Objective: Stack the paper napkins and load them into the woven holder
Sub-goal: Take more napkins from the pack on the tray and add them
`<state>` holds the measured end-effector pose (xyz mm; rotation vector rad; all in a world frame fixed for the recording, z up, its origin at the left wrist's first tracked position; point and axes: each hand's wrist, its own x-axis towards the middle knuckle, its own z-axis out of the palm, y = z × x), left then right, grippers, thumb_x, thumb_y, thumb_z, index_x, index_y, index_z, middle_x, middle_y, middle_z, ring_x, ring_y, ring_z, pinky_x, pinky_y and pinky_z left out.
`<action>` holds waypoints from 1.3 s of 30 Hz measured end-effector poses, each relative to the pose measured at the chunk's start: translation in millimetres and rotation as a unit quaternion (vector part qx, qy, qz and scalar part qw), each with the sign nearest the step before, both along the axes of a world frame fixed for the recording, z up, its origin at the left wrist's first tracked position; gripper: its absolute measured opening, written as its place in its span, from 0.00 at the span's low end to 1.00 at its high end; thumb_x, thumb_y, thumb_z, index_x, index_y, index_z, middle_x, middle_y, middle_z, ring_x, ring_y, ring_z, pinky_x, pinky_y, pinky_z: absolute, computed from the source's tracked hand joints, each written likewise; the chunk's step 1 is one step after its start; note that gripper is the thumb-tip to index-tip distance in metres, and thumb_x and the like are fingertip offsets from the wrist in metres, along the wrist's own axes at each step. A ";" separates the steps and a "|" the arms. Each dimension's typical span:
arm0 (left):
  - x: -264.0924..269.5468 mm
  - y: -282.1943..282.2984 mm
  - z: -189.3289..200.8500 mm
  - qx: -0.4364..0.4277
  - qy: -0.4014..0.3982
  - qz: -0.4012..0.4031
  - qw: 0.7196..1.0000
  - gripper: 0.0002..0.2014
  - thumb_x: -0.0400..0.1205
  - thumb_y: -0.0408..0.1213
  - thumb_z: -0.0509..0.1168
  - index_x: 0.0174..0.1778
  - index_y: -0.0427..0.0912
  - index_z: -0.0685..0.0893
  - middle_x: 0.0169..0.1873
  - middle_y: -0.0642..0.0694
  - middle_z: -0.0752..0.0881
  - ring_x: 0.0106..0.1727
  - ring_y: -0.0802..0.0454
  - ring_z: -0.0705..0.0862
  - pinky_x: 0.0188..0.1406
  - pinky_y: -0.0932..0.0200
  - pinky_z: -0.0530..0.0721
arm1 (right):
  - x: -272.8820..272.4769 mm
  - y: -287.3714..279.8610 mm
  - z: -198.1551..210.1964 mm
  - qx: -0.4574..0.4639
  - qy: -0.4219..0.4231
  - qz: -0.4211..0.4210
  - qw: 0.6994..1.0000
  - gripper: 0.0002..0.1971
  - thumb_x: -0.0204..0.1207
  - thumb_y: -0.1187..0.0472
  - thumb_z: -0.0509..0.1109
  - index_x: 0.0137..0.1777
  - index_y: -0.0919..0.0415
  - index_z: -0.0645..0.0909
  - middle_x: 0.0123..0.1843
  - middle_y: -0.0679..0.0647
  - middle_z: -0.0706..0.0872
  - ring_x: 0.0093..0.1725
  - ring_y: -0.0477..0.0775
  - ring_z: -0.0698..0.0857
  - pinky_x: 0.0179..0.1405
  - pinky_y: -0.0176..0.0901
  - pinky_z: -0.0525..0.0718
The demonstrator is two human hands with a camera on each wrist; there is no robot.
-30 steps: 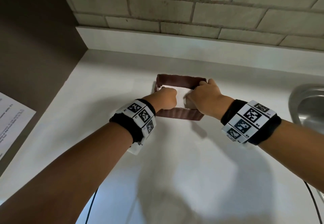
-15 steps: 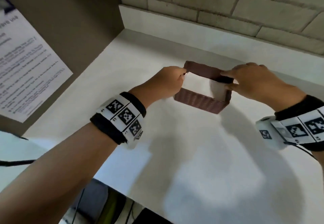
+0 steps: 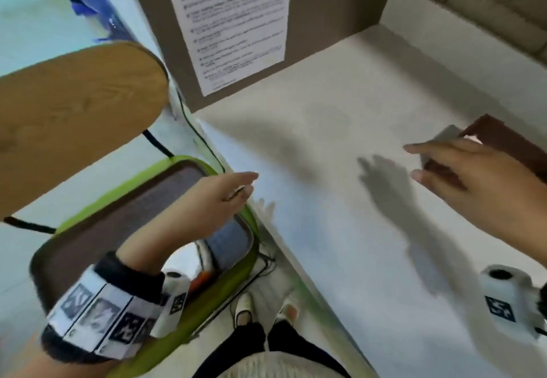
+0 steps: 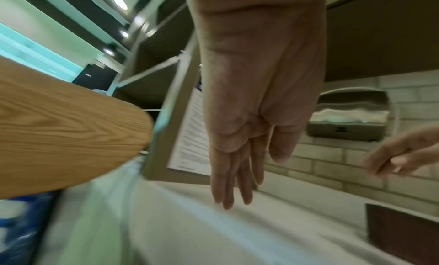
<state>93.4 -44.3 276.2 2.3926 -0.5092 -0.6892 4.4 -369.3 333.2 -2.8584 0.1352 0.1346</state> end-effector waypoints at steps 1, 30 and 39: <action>-6.9 22.7 -5.5 0.020 0.006 0.013 1.000 0.21 0.89 0.42 0.56 0.79 0.47 0.74 0.74 0.52 0.80 0.75 0.55 0.77 0.67 0.63 0.73 | 7.4 20.3 -1.9 0.016 0.012 0.034 0.999 0.20 0.79 0.52 0.67 0.71 0.50 0.80 0.65 0.53 0.85 0.64 0.58 0.84 0.58 0.43 0.75; -34.9 160.6 -157.6 0.200 0.092 0.047 0.974 0.33 0.78 0.59 0.69 0.71 0.37 0.76 0.67 0.40 0.83 0.65 0.42 0.82 0.62 0.50 0.81 | 12.5 291.7 -187.4 -0.049 0.245 0.333 0.909 0.27 0.86 0.44 0.53 0.84 0.44 0.59 0.89 0.51 0.54 0.86 0.67 0.48 0.80 0.64 0.53; -20.8 162.4 -159.5 0.149 0.099 0.023 0.984 0.34 0.72 0.56 0.76 0.72 0.48 0.79 0.60 0.42 0.86 0.62 0.44 0.80 0.51 0.60 0.71 | 14.1 300.1 -172.1 0.102 0.203 0.135 0.964 0.21 0.85 0.52 0.61 0.78 0.50 0.73 0.78 0.56 0.76 0.83 0.58 0.59 0.78 0.55 0.60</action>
